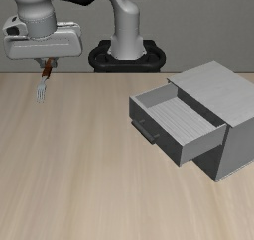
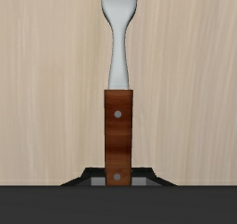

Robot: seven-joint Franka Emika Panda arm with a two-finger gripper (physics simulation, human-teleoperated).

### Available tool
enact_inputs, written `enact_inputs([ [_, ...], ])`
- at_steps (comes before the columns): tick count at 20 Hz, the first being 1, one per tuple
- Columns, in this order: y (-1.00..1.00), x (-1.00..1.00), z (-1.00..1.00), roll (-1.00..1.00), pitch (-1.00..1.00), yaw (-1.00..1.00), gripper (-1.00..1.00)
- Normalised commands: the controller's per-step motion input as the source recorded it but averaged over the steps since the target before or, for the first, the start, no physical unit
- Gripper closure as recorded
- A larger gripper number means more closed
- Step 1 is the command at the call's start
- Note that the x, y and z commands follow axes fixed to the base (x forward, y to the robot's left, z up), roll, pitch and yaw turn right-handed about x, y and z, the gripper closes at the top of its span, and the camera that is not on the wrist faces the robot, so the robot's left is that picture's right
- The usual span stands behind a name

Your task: Pick up the fork and place it in the top layer of the cabinet

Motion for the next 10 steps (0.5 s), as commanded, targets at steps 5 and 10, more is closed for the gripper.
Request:
enact_inputs([
  [5, 1.00, 0.00, 0.00, 0.00, 0.00, 0.00, 1.00],
  [10, 1.00, 0.00, 0.00, 0.00, 0.00, 0.00, 1.00],
])
